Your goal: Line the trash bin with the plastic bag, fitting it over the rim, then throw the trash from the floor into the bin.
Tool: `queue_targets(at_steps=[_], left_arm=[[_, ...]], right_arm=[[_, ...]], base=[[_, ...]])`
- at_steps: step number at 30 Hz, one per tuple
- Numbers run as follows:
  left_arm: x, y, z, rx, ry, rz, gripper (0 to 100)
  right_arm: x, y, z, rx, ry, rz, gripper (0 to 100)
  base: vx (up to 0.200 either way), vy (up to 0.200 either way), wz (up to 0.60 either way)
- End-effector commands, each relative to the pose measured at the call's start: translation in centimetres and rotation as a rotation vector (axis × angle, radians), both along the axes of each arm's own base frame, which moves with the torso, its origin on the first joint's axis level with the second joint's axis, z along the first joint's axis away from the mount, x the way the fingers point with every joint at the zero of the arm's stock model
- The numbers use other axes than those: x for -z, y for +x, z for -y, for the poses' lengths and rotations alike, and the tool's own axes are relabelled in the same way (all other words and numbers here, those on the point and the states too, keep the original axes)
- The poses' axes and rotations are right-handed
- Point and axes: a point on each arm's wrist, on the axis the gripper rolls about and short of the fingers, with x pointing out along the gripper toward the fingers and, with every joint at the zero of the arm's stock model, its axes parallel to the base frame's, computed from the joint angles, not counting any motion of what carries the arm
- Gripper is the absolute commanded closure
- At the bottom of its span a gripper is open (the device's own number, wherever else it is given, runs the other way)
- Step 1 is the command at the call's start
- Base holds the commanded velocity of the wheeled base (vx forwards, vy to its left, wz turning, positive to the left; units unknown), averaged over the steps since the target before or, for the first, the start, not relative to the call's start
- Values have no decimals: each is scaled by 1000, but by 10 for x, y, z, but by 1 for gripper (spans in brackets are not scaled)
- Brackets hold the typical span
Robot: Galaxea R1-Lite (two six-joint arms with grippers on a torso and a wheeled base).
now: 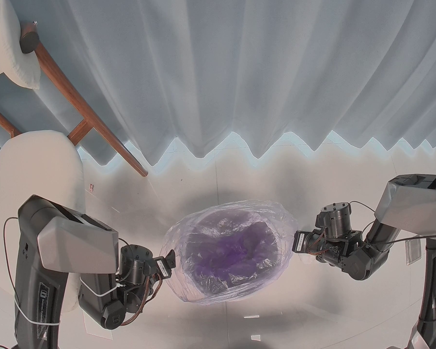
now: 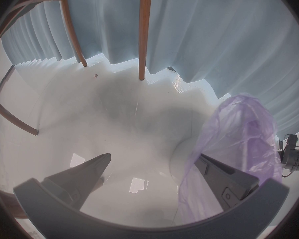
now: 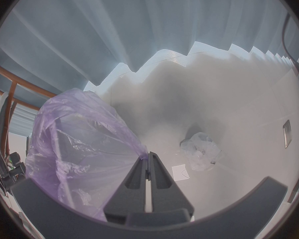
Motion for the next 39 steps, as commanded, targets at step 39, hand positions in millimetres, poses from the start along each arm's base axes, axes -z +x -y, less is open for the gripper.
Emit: queue_targets(at_steps=[39], left_arm=[[-90, -141, 39, 401, -170, 74, 0]], right_arm=[[-13, -92, 29, 55, 10, -140, 100]], base=[[0, 0, 0]])
